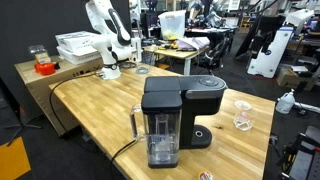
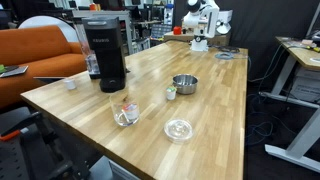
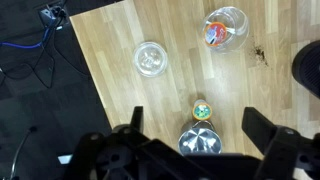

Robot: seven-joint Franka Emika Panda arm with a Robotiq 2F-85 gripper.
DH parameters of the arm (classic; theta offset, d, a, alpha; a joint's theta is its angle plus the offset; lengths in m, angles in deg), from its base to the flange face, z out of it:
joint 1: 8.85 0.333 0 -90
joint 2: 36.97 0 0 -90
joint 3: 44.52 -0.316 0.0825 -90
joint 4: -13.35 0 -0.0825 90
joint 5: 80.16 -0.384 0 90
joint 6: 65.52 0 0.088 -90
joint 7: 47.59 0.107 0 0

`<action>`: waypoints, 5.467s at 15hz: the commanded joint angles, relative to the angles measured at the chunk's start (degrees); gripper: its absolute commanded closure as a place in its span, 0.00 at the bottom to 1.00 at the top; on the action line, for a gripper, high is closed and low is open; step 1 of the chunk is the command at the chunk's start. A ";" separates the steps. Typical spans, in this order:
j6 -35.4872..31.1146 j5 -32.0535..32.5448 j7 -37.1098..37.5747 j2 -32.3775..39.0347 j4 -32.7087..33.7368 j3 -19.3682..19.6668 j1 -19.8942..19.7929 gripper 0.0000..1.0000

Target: Move the silver pot to the left.

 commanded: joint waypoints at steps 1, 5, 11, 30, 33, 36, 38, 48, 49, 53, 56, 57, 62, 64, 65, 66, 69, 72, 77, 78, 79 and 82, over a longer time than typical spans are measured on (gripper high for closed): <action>0.12 -0.03 -0.01 0.00 0.08 -0.04 -0.03 0.00; 0.12 -0.03 0.00 0.00 0.08 -0.05 -0.03 0.00; 0.12 -0.03 0.00 0.00 0.08 -0.05 -0.03 0.00; -0.67 -9.08 -3.17 6.95 4.95 -0.17 1.59 0.00; -0.90 -9.02 -2.72 6.43 4.56 -0.26 1.60 0.00; -0.58 -9.90 -2.88 6.21 5.24 -0.44 1.96 0.00; -0.56 -10.58 -2.73 7.82 7.41 -0.65 2.34 0.00; 1.51 -11.13 -0.97 24.41 22.47 -2.47 3.21 0.00; 1.87 -11.00 -0.74 26.35 24.35 -2.46 3.06 0.00; 1.84 -11.99 -0.10 33.03 30.42 -2.57 2.20 0.00; -0.44 -10.55 -0.02 32.77 28.85 -2.61 2.39 0.00; -0.31 -10.58 0.01 33.02 29.22 -2.61 2.36 0.00; 0.00 -10.97 -0.11 32.63 29.22 -2.74 2.27 0.00; -0.07 -12.69 -1.05 33.05 29.95 -3.11 1.71 0.00; 0.24 -13.11 -1.00 33.89 31.03 -3.08 1.55 0.00; 0.40 -13.11 -0.85 34.75 31.98 -2.92 1.49 0.00; 1.70 -13.39 -0.28 38.35 35.33 -2.72 0.81 0.00; 2.55 -13.79 -0.42 42.77 38.73 -3.08 0.08 0.00; 3.20 -13.95 0.28 50.53 45.82 -3.30 -0.09 0.00; 3.19 -14.17 0.38 52.00 47.30 -3.24 -0.45 0.00; 3.38 -14.47 0.48 53.35 48.74 -3.31 -0.81 0.00; 4.13 -14.67 0.82 57.47 52.96 -3.26 -1.98 0.00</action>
